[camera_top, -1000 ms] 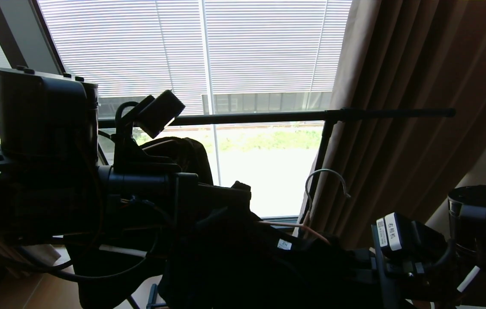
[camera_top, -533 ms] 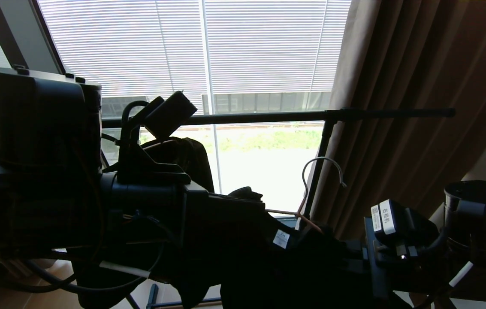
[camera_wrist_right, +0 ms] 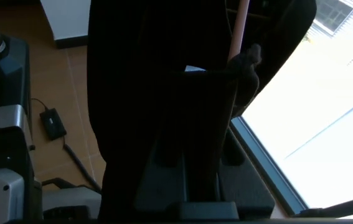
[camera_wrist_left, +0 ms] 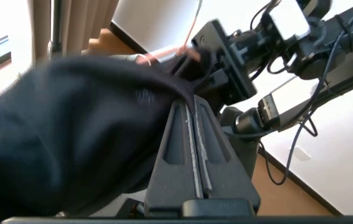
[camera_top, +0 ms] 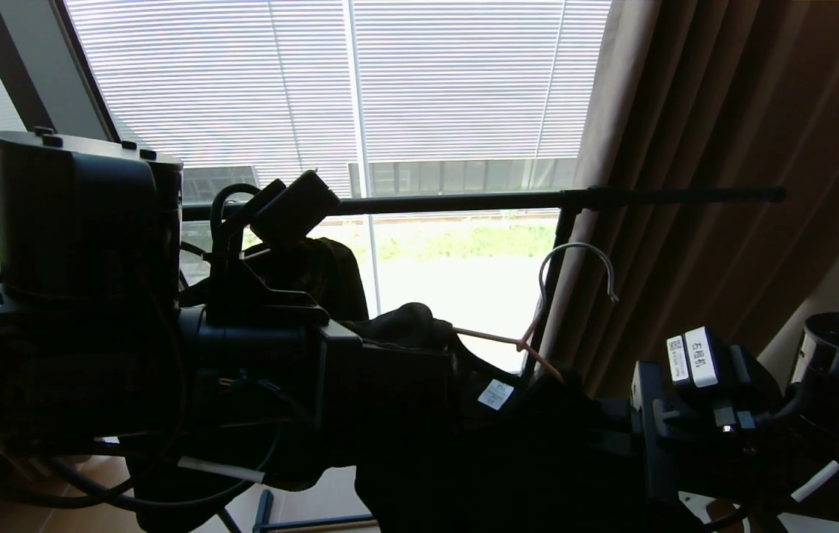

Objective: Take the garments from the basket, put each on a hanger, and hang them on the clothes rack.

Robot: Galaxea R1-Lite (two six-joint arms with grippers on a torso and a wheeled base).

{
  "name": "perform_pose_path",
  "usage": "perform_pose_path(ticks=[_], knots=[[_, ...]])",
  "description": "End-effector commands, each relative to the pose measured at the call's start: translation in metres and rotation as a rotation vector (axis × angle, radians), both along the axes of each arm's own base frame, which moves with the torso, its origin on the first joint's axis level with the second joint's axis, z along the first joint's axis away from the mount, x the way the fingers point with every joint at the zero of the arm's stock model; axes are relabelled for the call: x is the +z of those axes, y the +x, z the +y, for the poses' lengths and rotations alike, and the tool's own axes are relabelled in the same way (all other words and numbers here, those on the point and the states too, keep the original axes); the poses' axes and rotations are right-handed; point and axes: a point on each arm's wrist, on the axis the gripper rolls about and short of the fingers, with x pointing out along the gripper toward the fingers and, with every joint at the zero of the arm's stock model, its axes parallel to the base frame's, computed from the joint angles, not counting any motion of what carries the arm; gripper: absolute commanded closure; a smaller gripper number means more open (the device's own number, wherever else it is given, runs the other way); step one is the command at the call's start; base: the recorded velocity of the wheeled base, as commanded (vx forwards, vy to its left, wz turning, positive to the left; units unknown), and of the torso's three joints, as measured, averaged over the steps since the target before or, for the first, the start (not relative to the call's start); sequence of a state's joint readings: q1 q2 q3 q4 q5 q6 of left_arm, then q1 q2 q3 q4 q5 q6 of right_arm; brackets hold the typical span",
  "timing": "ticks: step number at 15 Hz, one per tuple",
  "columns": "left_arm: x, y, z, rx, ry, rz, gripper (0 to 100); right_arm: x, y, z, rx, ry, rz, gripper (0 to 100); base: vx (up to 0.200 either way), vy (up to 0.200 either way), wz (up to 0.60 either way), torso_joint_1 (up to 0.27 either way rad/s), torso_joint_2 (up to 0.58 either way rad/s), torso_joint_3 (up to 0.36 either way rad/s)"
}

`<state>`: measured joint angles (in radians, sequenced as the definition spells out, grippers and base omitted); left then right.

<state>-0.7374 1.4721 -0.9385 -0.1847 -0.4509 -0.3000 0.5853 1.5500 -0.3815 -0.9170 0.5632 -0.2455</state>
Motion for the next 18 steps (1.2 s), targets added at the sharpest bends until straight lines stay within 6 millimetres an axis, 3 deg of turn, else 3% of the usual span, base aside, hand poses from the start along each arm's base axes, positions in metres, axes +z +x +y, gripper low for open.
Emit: perform_pose_path(ticks=[1, 8, 15, 18], knots=[[-0.002, 0.000, -0.001, -0.004, 0.006, -0.002, 100, -0.002, -0.001, 0.001, 0.005, 0.008, 0.010, 100, 0.000, 0.000, 0.00, 0.000, 0.00, 0.000], [-0.007, -0.004, -0.015, -0.067, 0.029, -0.019, 100, -0.007, -0.003, 0.005, 0.025, -0.001, 0.021, 100, 0.000, 0.000, 0.00, 0.000, 0.00, 0.000], [-0.013, 0.006, -0.039, -0.047, 0.077, -0.051, 100, -0.004, -0.008, 0.005, 0.039, 0.014, -0.009, 100, 0.000, 0.000, 0.00, 0.000, 0.00, 0.000], [-0.014, 0.006, -0.038, -0.034, 0.090, -0.059, 100, -0.002, -0.008, 0.005, 0.037, 0.048, -0.050, 100, 0.000, 0.000, 0.00, 0.000, 0.00, 0.000]])
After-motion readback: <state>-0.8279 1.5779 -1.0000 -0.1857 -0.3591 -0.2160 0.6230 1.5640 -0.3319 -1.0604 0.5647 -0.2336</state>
